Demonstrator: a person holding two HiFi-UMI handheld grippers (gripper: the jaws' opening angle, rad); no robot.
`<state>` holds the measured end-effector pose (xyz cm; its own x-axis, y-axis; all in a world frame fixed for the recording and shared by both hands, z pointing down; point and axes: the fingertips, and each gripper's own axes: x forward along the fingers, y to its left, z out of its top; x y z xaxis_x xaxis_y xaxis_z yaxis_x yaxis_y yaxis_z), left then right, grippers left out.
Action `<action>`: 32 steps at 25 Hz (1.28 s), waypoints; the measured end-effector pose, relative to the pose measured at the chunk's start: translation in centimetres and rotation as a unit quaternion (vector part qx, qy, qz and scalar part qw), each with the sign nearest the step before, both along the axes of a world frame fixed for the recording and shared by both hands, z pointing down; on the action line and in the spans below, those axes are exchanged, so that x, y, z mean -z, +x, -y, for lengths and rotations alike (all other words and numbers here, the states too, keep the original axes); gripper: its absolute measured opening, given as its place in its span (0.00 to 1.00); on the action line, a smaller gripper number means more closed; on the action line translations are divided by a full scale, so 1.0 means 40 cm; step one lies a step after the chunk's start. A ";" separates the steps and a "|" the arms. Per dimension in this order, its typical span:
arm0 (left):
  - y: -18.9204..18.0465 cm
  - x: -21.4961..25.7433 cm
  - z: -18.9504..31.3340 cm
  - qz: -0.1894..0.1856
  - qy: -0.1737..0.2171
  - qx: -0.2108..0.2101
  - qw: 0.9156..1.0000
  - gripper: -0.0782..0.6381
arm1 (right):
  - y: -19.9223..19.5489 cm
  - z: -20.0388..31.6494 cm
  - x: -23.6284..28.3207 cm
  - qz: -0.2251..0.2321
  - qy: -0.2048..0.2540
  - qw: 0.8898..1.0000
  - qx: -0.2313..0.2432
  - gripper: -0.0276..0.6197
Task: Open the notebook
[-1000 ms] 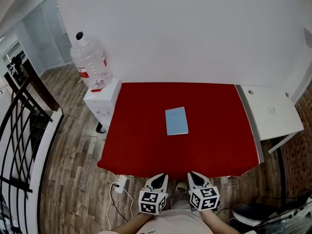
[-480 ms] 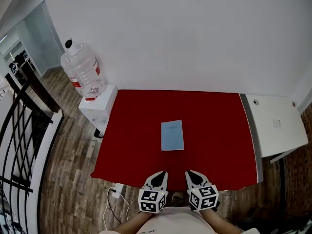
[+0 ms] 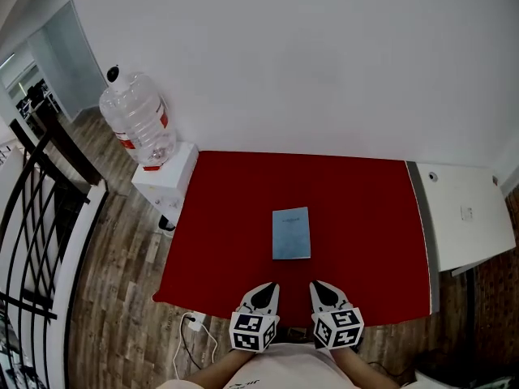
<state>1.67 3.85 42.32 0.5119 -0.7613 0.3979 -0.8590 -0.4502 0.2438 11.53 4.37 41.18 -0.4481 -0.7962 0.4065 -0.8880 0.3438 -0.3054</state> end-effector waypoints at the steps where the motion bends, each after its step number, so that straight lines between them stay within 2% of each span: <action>1: 0.000 0.001 0.010 0.001 0.000 -0.003 1.000 0.12 | 0.001 0.009 0.005 0.000 0.002 1.000 -0.003 0.05; 16: 0.018 -0.023 0.117 0.004 -0.016 -0.018 1.000 0.12 | 0.033 0.103 -0.027 -0.008 -0.019 0.999 -0.024 0.05; 28: -0.005 -0.068 0.209 0.026 -0.022 -0.021 0.999 0.12 | 0.023 0.188 -0.083 -0.011 -0.044 0.999 -0.029 0.05; 32: 0.006 -0.087 0.232 0.022 -0.028 -0.028 0.999 0.12 | 0.016 0.212 -0.105 -0.011 -0.052 0.998 -0.030 0.05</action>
